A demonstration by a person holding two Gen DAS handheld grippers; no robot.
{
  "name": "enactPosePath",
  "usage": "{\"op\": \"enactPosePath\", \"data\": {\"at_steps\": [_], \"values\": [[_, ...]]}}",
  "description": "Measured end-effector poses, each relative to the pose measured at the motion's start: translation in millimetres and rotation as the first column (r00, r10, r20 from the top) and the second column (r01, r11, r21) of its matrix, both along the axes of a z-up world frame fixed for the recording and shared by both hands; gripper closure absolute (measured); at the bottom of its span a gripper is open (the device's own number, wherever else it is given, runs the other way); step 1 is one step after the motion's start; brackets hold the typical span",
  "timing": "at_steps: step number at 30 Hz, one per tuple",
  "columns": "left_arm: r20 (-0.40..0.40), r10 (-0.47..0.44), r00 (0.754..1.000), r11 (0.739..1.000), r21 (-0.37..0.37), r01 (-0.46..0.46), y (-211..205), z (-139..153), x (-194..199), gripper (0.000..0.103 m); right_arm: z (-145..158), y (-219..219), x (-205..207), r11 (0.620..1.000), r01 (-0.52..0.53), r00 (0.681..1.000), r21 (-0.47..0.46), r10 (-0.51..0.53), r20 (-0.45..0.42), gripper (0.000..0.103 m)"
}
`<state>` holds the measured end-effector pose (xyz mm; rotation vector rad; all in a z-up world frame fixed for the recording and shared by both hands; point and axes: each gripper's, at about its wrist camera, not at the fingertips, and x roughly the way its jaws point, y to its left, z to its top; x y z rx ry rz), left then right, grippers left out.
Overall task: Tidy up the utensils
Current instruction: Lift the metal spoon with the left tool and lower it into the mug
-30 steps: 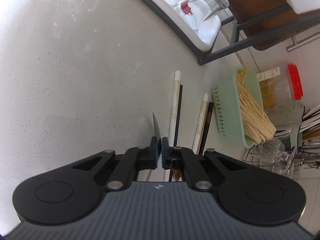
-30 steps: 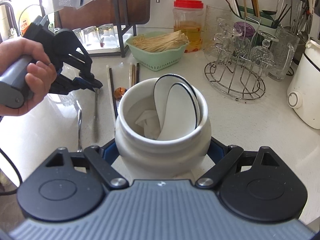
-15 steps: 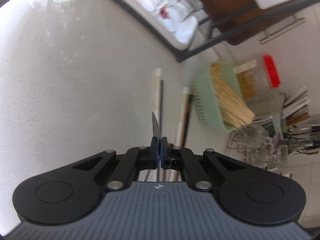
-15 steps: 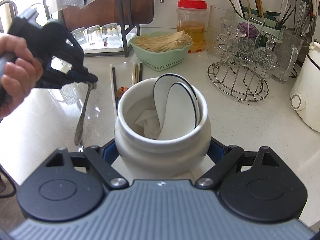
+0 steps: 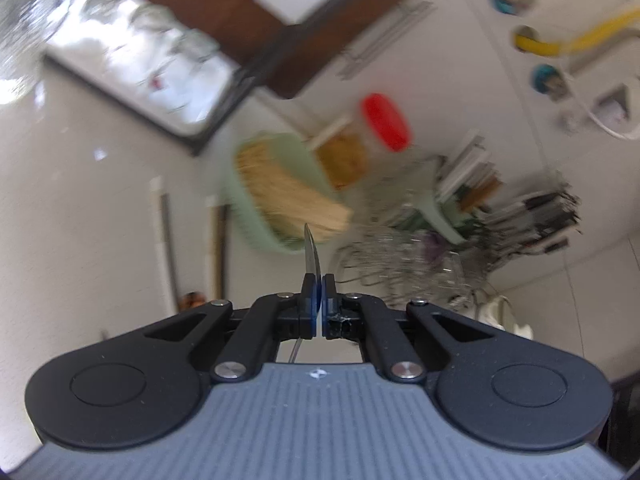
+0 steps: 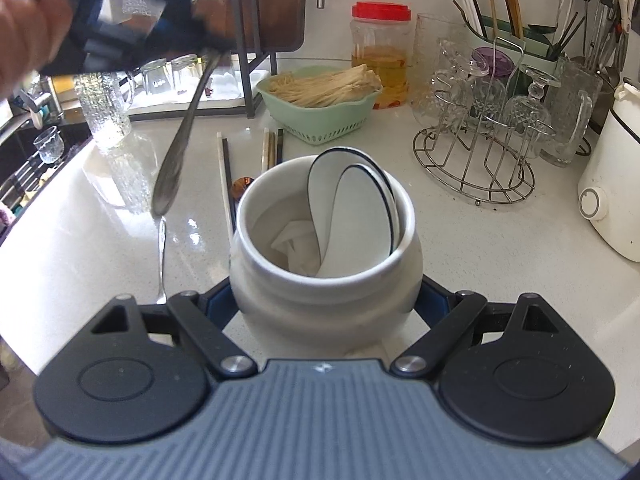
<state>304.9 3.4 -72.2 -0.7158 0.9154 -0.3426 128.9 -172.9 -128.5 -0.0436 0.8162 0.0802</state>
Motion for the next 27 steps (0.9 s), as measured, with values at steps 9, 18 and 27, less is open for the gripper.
{"op": "enactPosePath", "data": {"at_steps": [9,18,27], "values": [[0.194,-0.168,0.967,0.986,0.038,0.164,-60.4,37.0,-19.9,0.101,-1.3,1.3,-2.9,1.000,0.009,1.000,0.000,-0.009,0.018,0.012],[0.284,-0.308,0.908,0.950,0.138,0.280,-89.2,31.0,-43.2,0.101,-2.4,1.4,-1.6,1.000,0.024,0.999,0.006,-0.024,0.030,0.012],[0.292,-0.371,0.882,0.926,0.194,0.325,-85.7,23.5,-59.0,0.101,-2.9,0.4,-1.0,1.000,0.019,0.999,0.008,-0.020,0.036,0.012]]}}
